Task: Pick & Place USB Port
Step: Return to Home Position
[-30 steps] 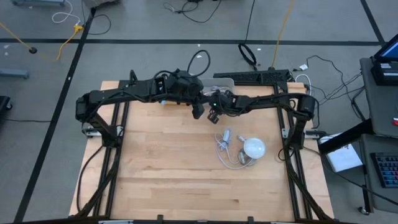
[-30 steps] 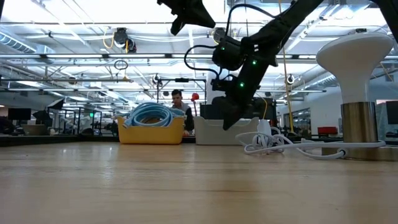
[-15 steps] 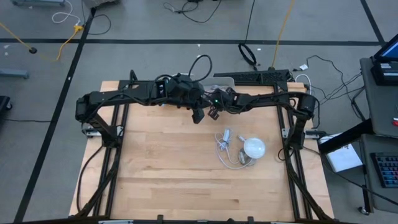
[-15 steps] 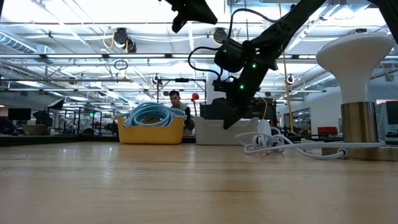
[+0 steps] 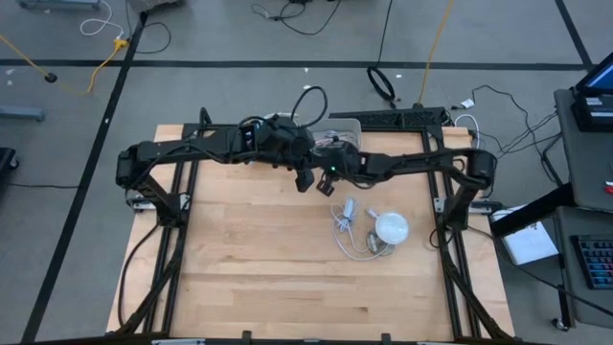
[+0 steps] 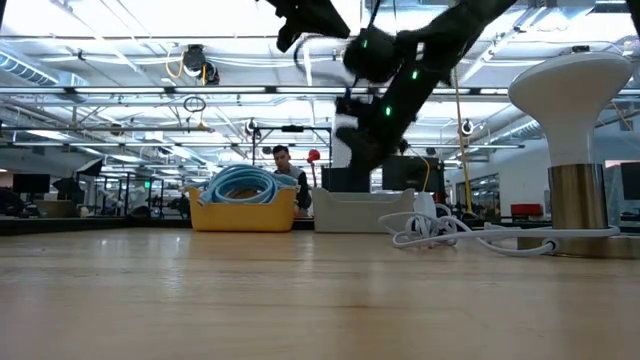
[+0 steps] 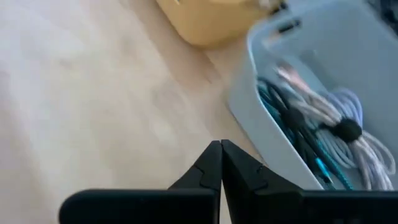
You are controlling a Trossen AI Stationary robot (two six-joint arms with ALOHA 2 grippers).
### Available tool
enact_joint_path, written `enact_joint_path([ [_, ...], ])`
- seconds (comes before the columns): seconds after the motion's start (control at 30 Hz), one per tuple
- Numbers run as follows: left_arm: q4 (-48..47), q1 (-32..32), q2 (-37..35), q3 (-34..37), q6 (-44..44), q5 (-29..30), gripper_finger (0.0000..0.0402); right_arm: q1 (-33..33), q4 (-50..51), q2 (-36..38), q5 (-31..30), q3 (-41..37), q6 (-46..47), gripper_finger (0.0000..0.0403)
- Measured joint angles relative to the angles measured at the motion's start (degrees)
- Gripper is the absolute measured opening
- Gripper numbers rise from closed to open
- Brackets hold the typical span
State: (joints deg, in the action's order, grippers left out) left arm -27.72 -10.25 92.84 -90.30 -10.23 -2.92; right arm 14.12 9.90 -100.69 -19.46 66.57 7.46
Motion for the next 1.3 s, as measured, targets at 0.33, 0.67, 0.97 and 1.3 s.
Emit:
enact_joint_path([
  [0.33,-5.23,0.26,-9.50,0.02,4.13,-0.93,0.0000,-10.28,1.81,20.14,0.13,0.02,4.88,0.0000],
  [0.67,-20.40,-0.70,-31.57,12.68,-1.09,0.27,0.0000,-14.71,15.43,49.36,10.20,0.13,5.67,0.0000],
  [0.97,8.18,2.24,-53.43,49.67,-18.99,-0.55,0.0000,-21.23,35.50,60.12,10.80,-4.95,11.33,0.0000],
  [1.3,22.82,3.15,-66.64,70.27,-23.43,3.03,0.0000,-24.01,19.43,76.65,13.77,-31.51,14.41,0.0000],
])
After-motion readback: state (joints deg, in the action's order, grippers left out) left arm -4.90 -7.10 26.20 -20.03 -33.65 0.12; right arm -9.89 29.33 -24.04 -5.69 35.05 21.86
